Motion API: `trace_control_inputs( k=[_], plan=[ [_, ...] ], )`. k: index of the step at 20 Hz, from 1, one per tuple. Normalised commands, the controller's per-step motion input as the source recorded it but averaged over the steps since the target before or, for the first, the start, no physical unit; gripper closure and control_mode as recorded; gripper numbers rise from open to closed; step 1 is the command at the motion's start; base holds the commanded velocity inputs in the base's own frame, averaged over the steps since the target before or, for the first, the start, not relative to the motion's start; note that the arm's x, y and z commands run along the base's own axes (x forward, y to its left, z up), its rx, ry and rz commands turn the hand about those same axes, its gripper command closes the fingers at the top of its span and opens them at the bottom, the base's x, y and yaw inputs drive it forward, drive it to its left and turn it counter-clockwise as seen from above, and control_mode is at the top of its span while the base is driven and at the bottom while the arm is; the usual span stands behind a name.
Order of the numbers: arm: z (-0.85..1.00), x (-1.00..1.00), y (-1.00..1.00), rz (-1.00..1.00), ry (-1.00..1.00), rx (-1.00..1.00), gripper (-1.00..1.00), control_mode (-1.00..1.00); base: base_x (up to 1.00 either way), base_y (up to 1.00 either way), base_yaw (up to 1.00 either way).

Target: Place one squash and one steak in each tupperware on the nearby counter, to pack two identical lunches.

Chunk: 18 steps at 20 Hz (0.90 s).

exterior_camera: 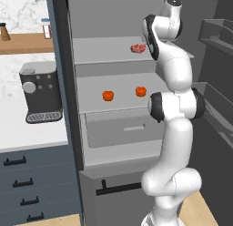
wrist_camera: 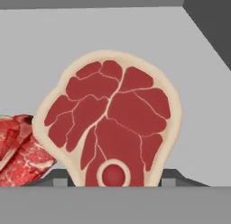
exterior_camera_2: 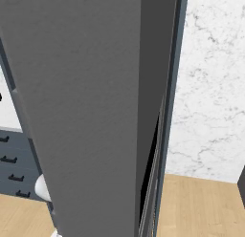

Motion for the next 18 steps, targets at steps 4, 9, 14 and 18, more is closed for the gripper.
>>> trace_control_inputs(
  k=[4, 9, 14, 18],
  plan=[
    [-0.45, -0.13, 0.33, -0.03, -0.41, 0.0, 1.0, -1.0, 0.0, 0.0, 0.0],
    [-0.31, 0.0, 0.12, 0.0, -0.27, 0.03, 1.0, -1.0, 0.0, 0.0, 0.0],
    [0.08, -0.56, -0.02, -0.02, -0.13, 0.0, 1.0, -1.0, 0.0, 0.0, 0.0],
    [0.17, -0.97, 0.05, -0.07, -0.01, 0.0, 1.0, -1.0, 0.0, 0.0, 0.0]
  ],
)
